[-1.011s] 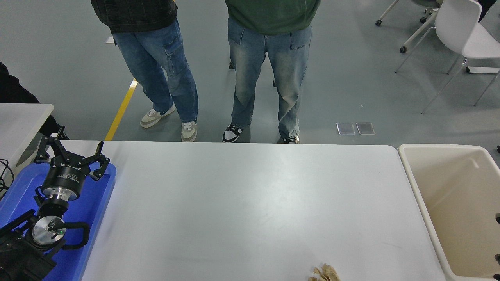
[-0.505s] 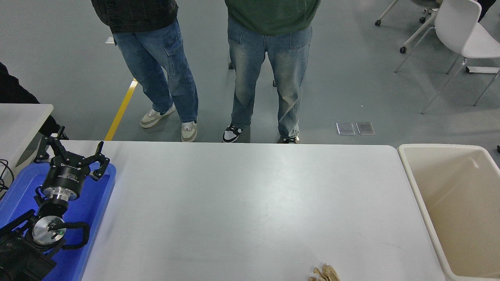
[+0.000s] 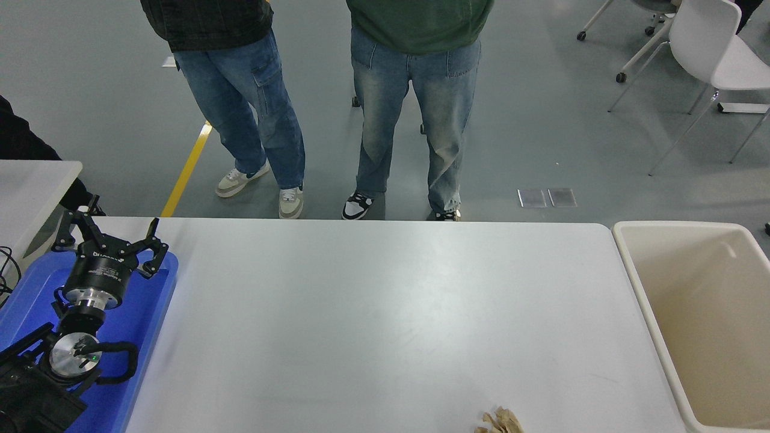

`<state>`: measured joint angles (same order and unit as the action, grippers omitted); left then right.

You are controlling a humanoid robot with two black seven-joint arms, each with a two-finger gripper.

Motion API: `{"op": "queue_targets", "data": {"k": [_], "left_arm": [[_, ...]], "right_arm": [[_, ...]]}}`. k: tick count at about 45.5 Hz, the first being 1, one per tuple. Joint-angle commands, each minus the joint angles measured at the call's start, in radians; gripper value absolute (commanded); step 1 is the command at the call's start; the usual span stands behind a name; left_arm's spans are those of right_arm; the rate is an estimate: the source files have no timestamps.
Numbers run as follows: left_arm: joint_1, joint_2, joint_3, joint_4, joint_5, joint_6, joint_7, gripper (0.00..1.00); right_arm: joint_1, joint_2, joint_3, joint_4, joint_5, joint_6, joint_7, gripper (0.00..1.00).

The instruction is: Clean the table surface

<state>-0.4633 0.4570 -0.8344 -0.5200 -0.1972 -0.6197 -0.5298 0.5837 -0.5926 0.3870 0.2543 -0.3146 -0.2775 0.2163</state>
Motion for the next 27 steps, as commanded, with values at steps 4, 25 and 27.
{"op": "queue_targets", "data": {"k": [4, 25, 27], "left_arm": [[0.0, 0.0, 0.0, 0.0, -0.001, 0.0, -0.001, 1.0], [0.0, 0.0, 0.0, 0.0, -0.001, 0.0, -0.001, 1.0], [0.0, -0.001, 0.0, 0.0, -0.001, 0.0, -0.001, 1.0]], "right_arm": [[-0.01, -0.055, 0.473, 0.29, 0.002, 0.027, 0.021, 0.99], [-0.128, 0.086, 0.701, 0.523, 0.256, 0.421, 0.038, 1.0], [-0.127, 0.128, 0.708, 0.514, 0.256, 0.454, 0.046, 1.0]]}}
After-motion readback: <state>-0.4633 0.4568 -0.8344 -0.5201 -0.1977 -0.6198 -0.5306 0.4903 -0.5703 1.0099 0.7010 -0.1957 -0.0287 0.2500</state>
